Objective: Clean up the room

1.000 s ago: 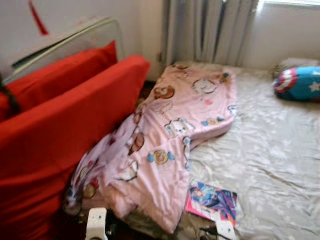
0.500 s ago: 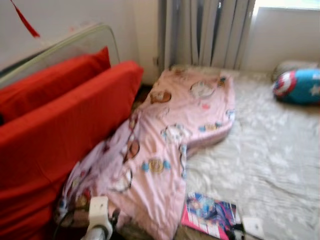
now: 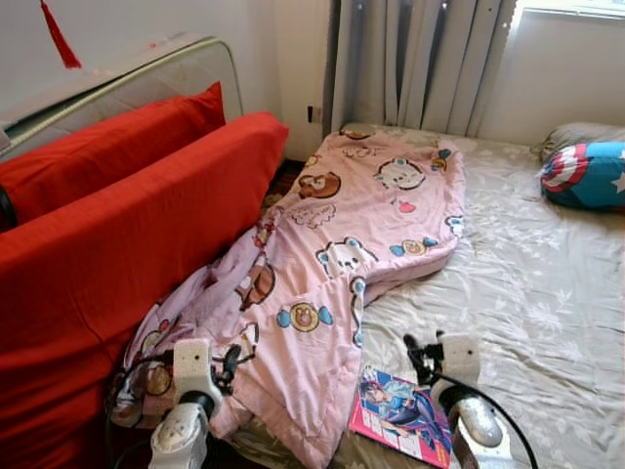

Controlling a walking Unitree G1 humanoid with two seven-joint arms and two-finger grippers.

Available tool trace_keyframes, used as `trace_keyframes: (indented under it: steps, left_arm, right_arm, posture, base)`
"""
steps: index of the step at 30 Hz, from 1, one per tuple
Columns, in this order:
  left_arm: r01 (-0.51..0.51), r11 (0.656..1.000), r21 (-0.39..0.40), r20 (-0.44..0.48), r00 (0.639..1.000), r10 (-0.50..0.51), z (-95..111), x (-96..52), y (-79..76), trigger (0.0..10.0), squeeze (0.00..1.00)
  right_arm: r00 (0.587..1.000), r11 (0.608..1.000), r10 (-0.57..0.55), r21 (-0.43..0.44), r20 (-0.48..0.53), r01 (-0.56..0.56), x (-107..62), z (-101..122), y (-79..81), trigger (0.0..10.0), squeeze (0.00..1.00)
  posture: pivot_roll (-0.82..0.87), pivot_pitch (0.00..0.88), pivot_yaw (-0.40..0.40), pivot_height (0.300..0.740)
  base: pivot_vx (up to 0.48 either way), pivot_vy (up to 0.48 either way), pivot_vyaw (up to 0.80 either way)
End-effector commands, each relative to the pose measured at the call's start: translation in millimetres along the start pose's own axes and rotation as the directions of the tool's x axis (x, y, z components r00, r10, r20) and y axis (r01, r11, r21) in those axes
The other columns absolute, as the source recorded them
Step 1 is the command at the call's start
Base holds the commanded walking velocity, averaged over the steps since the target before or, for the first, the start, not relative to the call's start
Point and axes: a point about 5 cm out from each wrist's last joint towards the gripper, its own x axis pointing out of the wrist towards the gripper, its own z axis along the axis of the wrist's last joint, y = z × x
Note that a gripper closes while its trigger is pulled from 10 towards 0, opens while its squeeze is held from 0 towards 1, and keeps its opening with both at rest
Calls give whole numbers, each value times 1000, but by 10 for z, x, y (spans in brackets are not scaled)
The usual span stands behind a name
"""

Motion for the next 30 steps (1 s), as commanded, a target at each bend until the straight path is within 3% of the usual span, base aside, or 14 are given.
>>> trace_keyframes:
  steps: [1, 11, 17, 21, 30]
  left_arm:
    - [-18, 1000, 5, 42, 999, 18, 56, -31, 72, 10000, 0]
    - [10, 1000, 23, 125, 992, -13, 250, -48, 74, 10000, 0]
    - [23, 999, 22, 109, 994, -26, 230, -40, 25, 10000, 0]
    - [46, 999, 25, 103, 993, -48, 245, -35, -32, 10000, 0]
    - [45, 999, 30, 97, 994, -47, 252, -41, -29, 10000, 0]
  right_arm:
    - [999, 999, -35, 28, 33, 34, -42, 12, -48, 10000, 0]
    - [996, 997, -67, 44, 57, 65, -175, -17, -99, 10000, 0]
    - [997, 996, -71, 47, -6, 71, -201, -106, -61, 10000, 0]
    - [998, 997, -68, 45, -6, 68, -205, -110, -31, 10000, 0]
    - [998, 997, -62, 37, -23, 63, -179, -107, 3, 10000, 0]
  posture:
    - [4, 0, 5, 740]
    - [-2, 0, 3, 740]
    - [-4, 0, 6, 735]
    - [-5, 0, 10, 710]
    - [6, 0, 3, 710]
  base:
    - [0, 0, 0]
    - [0, 0, 0]
    - [0, 0, 0]
    - [0, 0, 0]
    - [0, 0, 0]
